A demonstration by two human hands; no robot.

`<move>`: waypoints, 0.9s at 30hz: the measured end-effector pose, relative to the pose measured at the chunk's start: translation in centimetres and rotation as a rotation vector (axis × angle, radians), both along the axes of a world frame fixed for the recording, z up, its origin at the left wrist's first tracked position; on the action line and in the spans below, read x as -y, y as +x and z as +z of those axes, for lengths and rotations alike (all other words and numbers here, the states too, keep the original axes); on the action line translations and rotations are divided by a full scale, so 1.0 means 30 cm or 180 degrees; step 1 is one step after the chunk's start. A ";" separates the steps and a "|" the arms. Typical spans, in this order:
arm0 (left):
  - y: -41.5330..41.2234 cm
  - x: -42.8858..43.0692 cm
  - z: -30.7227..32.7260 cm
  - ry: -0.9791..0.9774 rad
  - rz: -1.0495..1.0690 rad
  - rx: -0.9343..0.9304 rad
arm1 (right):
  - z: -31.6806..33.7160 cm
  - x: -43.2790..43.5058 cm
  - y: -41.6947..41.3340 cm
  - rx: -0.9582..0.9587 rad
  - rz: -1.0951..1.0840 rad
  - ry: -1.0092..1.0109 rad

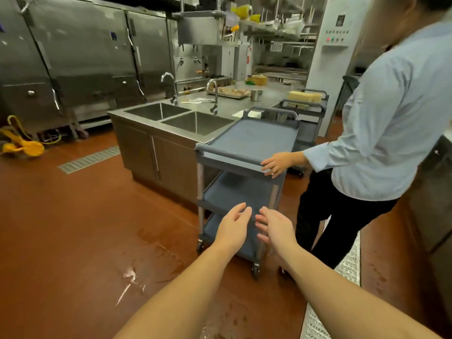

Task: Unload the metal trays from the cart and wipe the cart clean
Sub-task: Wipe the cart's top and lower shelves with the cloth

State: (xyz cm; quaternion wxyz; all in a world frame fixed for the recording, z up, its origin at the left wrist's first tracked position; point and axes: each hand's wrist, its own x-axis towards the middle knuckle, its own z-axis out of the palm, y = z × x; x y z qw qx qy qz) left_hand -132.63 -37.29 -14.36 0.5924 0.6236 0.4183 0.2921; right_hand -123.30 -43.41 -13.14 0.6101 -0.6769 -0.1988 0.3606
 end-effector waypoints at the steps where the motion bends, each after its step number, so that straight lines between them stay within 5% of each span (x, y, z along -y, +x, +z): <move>1: -0.004 -0.038 -0.005 -0.0019 0.0027 0.0011 | -0.007 -0.036 -0.003 -0.0025 -0.0010 -0.0022; 11: 0.149 -0.225 -0.025 -0.0085 0.0108 0.0028 | -0.052 -0.211 0.168 -0.0066 -0.0049 -0.0127; 27: 0.973 -0.242 0.029 -0.0058 0.0299 0.0119 | -0.016 -0.306 1.012 -0.0053 0.0261 0.0119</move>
